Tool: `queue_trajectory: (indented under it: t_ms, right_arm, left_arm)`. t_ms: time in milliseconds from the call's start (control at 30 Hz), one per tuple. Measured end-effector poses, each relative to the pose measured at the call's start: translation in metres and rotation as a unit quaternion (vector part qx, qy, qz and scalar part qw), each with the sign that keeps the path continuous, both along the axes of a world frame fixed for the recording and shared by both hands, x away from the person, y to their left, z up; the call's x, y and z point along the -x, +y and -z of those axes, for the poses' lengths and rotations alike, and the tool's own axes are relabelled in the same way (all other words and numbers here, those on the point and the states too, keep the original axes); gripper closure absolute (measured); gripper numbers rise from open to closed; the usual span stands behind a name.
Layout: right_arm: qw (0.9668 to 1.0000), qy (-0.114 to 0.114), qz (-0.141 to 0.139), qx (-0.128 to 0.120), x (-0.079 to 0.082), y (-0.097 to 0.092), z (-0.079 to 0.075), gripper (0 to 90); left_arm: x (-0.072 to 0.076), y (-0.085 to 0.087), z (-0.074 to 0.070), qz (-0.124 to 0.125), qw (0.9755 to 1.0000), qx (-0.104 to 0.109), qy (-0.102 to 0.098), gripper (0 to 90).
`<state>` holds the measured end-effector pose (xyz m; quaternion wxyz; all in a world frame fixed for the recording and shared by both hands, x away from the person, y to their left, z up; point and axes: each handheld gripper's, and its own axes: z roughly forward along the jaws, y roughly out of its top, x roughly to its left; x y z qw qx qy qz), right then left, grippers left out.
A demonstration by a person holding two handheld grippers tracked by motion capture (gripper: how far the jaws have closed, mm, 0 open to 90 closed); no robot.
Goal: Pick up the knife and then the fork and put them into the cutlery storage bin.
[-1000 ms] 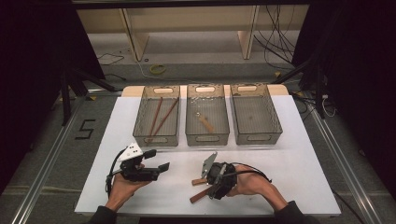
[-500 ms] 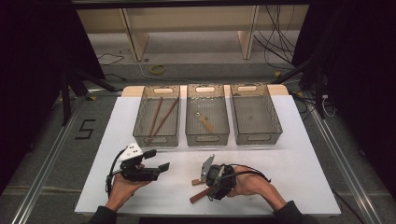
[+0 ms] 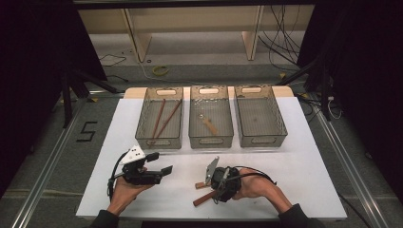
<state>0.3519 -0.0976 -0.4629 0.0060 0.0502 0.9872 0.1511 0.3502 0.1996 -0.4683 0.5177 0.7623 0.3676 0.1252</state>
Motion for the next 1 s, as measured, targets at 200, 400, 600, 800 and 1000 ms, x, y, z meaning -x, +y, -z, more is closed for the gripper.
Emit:
queue_trajectory:
  t_ms: [200, 400, 600, 800, 1000]
  right_arm:
    - [1.0000, -0.005, 0.002, 0.006, -0.001, -0.002, -0.001, 72.7]
    - [1.0000, -0.004, -0.001, 0.004, 0.000, -0.002, -0.001, 77.0]
    - [0.9999, -0.008, -0.006, 0.010, 0.001, -0.002, -0.002, 77.4]
    - [0.9998, -0.016, -0.002, 0.011, 0.003, -0.002, -0.003, 77.6]
    - [0.9996, -0.008, 0.025, -0.008, 0.001, -0.006, -0.012, 77.8]
  left_arm:
    - [0.000, -0.001, 0.000, 0.002, 1.0000, -0.002, 0.002, 19.5]
    - [0.000, -0.001, 0.000, 0.001, 1.0000, -0.002, 0.001, 19.5]
    - [0.001, 0.000, -0.001, 0.002, 1.0000, -0.001, -0.001, 19.6]
    - [0.001, 0.000, -0.001, 0.005, 1.0000, -0.002, -0.002, 19.7]
    - [0.001, 0.000, 0.000, 0.005, 1.0000, -0.002, -0.001, 19.7]
